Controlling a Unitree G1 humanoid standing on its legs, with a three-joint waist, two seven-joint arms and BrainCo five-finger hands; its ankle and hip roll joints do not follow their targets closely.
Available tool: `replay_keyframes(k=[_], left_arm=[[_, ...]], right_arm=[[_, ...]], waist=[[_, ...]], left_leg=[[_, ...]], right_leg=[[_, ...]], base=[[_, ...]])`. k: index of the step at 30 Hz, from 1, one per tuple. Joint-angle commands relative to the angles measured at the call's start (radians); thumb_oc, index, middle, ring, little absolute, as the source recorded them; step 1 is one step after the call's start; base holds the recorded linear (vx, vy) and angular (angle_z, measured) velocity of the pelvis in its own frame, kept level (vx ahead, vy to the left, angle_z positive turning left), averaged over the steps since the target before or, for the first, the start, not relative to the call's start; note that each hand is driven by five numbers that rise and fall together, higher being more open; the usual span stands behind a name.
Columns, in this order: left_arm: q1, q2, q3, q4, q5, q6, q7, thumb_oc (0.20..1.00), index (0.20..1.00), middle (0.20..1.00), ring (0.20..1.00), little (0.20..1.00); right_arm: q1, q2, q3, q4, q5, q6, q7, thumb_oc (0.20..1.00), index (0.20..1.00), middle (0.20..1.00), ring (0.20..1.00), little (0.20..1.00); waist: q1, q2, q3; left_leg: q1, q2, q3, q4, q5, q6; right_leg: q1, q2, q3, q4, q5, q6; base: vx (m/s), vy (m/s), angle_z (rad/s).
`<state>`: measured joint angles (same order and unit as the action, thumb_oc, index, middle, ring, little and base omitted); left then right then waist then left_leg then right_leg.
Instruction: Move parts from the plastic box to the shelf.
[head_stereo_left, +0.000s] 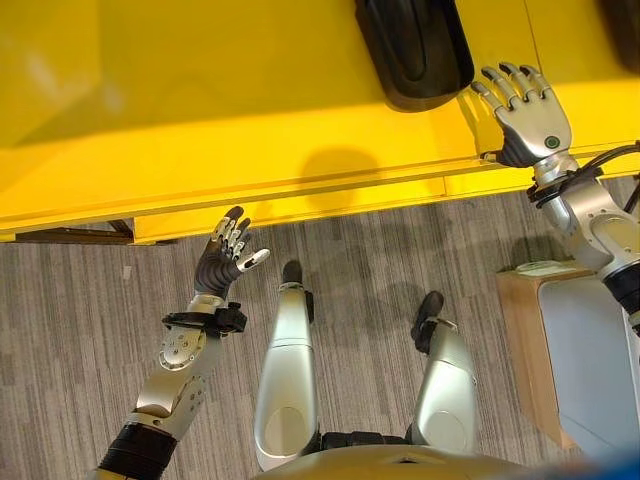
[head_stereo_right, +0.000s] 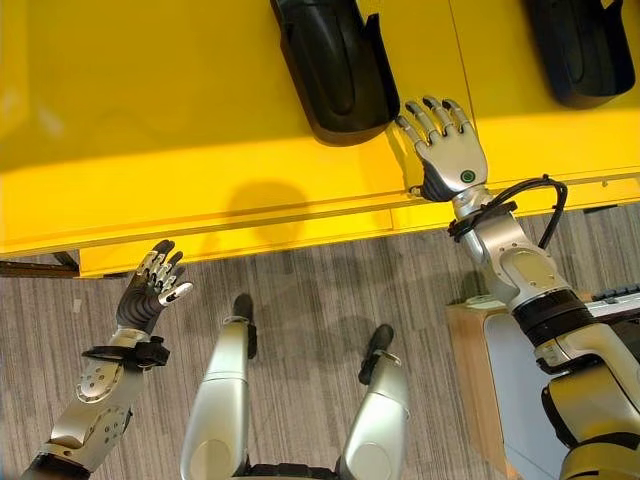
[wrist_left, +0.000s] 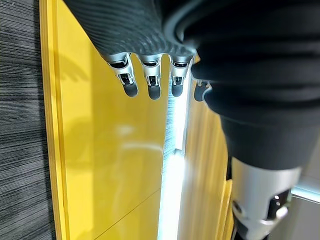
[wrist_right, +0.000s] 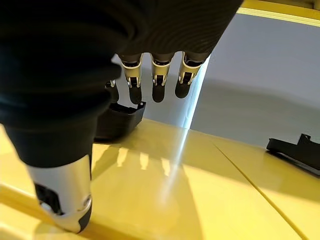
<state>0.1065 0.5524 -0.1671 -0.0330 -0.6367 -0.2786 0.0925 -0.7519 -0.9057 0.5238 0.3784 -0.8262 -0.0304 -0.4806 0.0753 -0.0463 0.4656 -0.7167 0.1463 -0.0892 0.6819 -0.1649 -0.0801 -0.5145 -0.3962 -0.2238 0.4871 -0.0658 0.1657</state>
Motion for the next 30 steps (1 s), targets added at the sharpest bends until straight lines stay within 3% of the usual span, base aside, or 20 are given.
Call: replay_keyframes(k=[1,17,30], left_arm=[[0.023,0.014,-0.011,-0.040,0.023,-0.061,-0.017,1.000,1.000,1.000,1.000,1.000],[0.027,0.017,-0.008,-0.039,0.019,-0.060,-0.024,1.000,1.000,1.000,1.000,1.000],[0.031,0.014,-0.002,-0.046,0.026,-0.059,-0.019,1.000,1.000,1.000,1.000,1.000]], right_arm=[[-0.004,0.054,0.032,0.101,0.027,-0.008,0.040,1.000,1.000,1.000,1.000,1.000],[0.027,0.091,0.063,0.097,0.043,-0.034,0.067,1.000,1.000,1.000,1.000,1.000],[0.034,0.114,0.112,-0.035,0.053,-0.086,0.116,1.000,1.000,1.000,1.000,1.000]], waist=[[0.035,0.014,0.018],[0.031,0.013,0.021],[0.034,0.003,0.024]], left_leg=[[0.021,-0.019,0.023,-0.056,0.005,0.018],[0.015,-0.015,0.025,-0.049,0.004,0.018],[0.022,-0.017,0.027,-0.058,0.006,0.020]], right_leg=[[-0.068,0.016,-0.009,0.229,-0.113,-0.053],[-0.074,0.021,-0.006,0.232,-0.114,-0.054],[-0.067,0.021,-0.007,0.225,-0.108,-0.048]], base=[[0.00,0.000,0.00],[0.00,0.000,0.00],[0.00,0.000,0.00]])
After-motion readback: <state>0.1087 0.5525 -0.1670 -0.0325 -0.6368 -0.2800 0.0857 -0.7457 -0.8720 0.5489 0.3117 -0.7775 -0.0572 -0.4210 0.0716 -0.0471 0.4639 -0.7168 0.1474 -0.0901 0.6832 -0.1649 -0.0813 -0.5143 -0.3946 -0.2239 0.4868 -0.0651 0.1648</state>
